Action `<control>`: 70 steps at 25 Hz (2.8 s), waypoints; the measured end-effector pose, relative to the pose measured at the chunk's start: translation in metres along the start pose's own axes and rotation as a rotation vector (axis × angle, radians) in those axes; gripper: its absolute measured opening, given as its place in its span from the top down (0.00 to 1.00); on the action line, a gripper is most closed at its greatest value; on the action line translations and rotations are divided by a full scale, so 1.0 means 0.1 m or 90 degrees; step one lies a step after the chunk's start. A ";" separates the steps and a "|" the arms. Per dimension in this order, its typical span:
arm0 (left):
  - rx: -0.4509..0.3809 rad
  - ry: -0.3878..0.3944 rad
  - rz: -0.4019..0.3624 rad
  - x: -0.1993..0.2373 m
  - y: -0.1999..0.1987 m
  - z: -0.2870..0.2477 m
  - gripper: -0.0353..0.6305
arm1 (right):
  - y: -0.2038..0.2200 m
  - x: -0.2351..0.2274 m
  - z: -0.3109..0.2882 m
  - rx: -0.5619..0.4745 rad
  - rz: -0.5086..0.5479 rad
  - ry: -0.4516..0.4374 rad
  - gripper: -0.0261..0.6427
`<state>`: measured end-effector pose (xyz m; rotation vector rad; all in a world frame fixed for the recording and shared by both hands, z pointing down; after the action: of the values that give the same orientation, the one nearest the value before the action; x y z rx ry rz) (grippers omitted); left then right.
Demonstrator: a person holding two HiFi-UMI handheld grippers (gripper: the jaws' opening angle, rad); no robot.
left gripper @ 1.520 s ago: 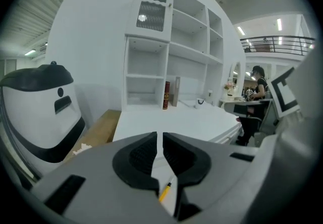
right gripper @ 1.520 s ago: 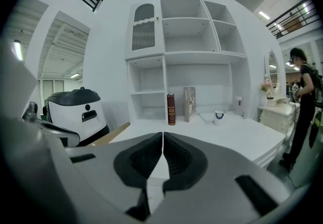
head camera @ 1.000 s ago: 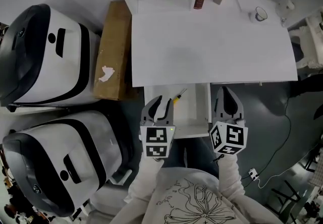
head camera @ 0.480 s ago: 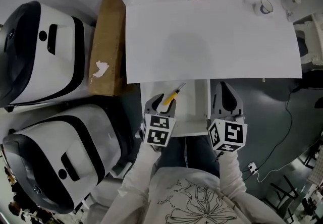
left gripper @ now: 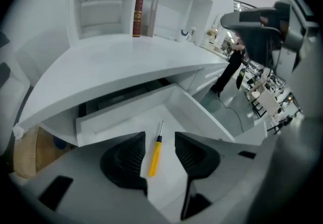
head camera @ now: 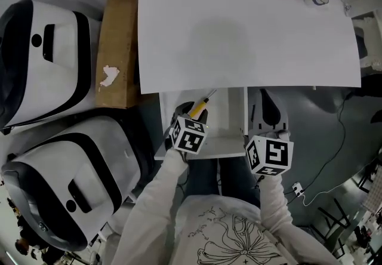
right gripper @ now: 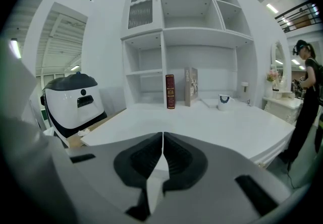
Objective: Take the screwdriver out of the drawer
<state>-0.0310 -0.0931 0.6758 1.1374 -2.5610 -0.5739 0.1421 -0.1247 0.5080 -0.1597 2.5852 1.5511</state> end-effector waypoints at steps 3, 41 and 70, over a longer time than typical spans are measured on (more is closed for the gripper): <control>0.034 0.008 -0.031 -0.02 0.09 -0.22 0.69 | 0.06 -0.05 -0.04 0.008 -0.003 0.003 0.95; 0.190 0.007 -0.078 0.11 0.58 -1.20 0.82 | 0.54 -0.19 -0.48 0.081 -0.009 0.006 0.95; 0.051 -0.006 -0.119 -0.33 -0.01 0.14 0.84 | -0.10 0.03 0.17 0.006 0.001 -0.012 0.95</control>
<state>-0.0150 -0.0656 0.6597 1.4152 -2.5228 -0.5227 0.1411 -0.1149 0.4906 -0.1410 2.5777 1.5334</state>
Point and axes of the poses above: the fingertips, and each gripper's own axes: z backward along the fingers, x to its left, y out of its underside, the point moved 2 cm from there along z, backward along the fingers, and after that the axes turned 8 degrees about -z, right-handed, at the moved point
